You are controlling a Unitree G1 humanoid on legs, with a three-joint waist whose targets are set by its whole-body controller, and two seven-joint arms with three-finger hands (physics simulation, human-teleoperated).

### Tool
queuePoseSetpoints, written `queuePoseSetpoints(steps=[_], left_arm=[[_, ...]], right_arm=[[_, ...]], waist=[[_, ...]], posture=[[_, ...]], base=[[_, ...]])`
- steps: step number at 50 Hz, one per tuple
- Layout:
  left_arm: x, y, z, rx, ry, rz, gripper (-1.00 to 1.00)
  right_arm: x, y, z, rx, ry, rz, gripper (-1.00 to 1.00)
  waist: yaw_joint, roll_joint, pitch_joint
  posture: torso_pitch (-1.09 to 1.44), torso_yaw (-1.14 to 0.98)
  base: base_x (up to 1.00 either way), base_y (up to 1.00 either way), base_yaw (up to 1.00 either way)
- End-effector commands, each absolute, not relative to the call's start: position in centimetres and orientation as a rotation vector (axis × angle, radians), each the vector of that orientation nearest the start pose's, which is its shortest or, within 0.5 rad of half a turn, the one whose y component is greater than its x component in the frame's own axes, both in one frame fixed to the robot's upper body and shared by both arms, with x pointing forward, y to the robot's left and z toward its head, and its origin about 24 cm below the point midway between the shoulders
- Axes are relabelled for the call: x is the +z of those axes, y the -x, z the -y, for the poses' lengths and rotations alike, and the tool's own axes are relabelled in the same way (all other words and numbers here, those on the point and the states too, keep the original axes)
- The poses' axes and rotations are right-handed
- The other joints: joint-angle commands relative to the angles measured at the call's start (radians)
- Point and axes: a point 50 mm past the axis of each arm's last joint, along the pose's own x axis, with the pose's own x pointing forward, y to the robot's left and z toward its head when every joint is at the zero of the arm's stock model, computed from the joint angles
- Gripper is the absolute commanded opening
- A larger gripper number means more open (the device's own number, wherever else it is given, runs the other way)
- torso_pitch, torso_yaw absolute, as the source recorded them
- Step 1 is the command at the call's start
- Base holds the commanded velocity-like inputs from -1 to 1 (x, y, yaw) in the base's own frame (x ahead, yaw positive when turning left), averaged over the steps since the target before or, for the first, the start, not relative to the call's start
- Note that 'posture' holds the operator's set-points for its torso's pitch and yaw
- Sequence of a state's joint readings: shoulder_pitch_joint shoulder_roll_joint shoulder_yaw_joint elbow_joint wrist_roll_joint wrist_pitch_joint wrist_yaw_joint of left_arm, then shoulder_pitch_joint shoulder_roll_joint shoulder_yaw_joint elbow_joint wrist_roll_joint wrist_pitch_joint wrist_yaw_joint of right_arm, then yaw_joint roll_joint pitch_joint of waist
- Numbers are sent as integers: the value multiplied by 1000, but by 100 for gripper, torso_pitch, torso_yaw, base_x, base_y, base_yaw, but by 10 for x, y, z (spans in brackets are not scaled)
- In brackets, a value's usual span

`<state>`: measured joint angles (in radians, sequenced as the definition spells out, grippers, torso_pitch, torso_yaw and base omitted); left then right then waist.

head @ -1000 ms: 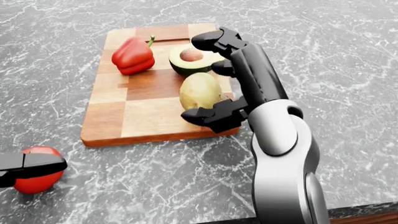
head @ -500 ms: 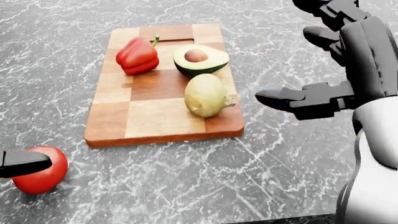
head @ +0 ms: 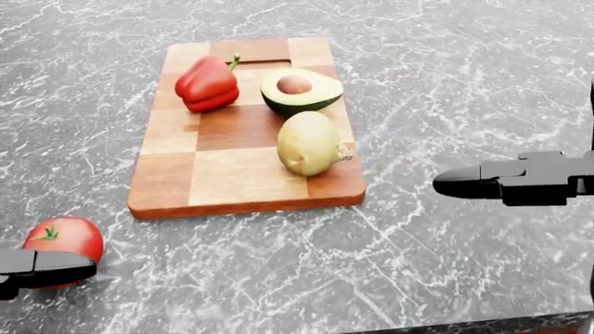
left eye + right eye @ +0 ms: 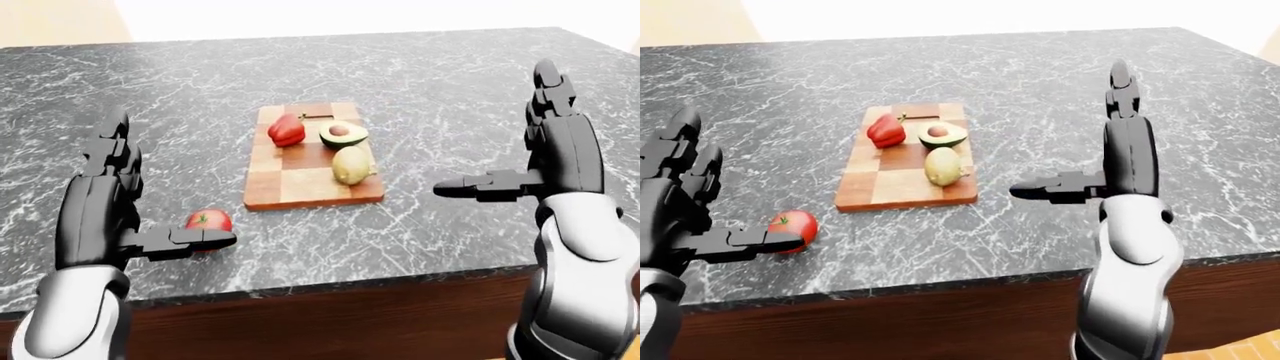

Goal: Place the avocado, onion, tomato and bell pepper on the cutting board.

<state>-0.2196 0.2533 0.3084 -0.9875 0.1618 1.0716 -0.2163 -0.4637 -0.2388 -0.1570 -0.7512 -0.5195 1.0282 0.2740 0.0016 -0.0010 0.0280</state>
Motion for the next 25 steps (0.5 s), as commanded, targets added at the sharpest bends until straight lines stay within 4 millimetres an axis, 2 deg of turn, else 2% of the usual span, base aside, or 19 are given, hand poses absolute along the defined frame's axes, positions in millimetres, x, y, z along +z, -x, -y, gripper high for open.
queuePoseSetpoints(steps=[1, 18, 25], left_arm=[[222, -201, -217, 230, -318, 204, 100], [209, -198, -217, 226, -386, 146, 100], [200, -206, -214, 200, -392, 126, 100]], right_arm=[[249, -243, 206, -324, 441, 240, 100], [249, -240, 206, -319, 464, 239, 100], [243, -244, 207, -320, 461, 235, 100]], waist=[[0, 0, -18], [3, -4, -21], [4, -6, -23]], posture=[[0, 0], [0, 0], [0, 0]], base=[[0, 0, 0], [0, 0, 0], [0, 0, 0]])
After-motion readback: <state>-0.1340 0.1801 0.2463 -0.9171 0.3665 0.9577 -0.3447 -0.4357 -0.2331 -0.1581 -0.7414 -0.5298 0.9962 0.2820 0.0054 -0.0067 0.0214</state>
